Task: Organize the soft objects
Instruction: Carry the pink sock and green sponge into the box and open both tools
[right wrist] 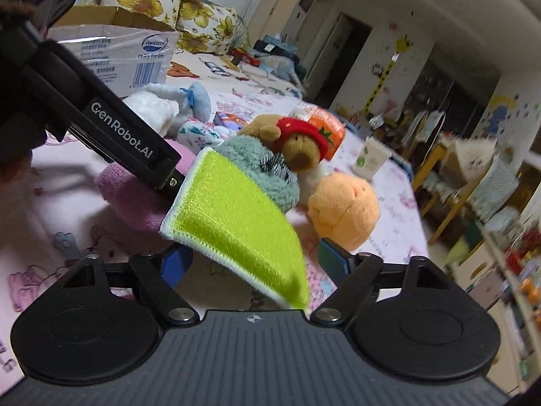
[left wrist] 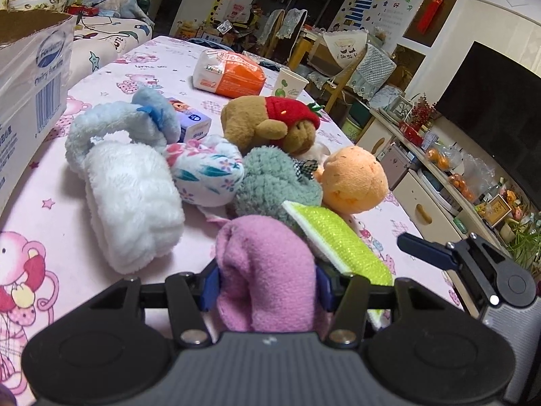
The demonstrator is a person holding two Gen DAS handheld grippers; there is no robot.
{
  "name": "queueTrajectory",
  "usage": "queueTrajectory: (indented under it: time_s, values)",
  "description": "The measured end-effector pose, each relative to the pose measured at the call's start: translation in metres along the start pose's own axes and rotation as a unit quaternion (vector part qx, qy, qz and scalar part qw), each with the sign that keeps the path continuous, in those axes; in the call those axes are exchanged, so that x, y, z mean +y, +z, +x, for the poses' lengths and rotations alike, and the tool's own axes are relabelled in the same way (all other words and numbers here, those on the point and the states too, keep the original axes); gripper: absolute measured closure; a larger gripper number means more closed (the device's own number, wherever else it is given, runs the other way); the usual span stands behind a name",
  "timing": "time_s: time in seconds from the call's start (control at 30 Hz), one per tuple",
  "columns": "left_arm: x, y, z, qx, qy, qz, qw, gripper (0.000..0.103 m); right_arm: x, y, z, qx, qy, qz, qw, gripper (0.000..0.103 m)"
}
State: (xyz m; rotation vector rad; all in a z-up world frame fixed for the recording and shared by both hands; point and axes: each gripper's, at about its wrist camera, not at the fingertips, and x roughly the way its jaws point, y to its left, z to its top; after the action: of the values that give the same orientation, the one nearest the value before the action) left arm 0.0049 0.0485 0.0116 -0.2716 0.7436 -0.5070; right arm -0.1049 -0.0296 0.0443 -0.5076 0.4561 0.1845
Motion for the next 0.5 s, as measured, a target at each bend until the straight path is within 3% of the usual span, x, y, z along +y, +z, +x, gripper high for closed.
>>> queueTrajectory:
  time_s: [0.17, 0.37, 0.5]
  values:
    - [0.002, 0.001, 0.000, 0.000, 0.000, 0.002, 1.0000, 0.049, 0.008, 0.004, 0.006, -0.015, -0.017, -0.018, 1.000, 0.054]
    - [0.002, 0.002, -0.008, -0.010, 0.005, 0.008, 0.9999, 0.049, 0.003, 0.011, -0.002, -0.022, -0.034, 0.006, 0.999, 0.071]
    - [0.002, 0.004, -0.019, -0.025, 0.009, 0.016, 0.9995, 0.049, -0.003, 0.014, -0.002, -0.021, -0.034, 0.029, 0.999, 0.075]
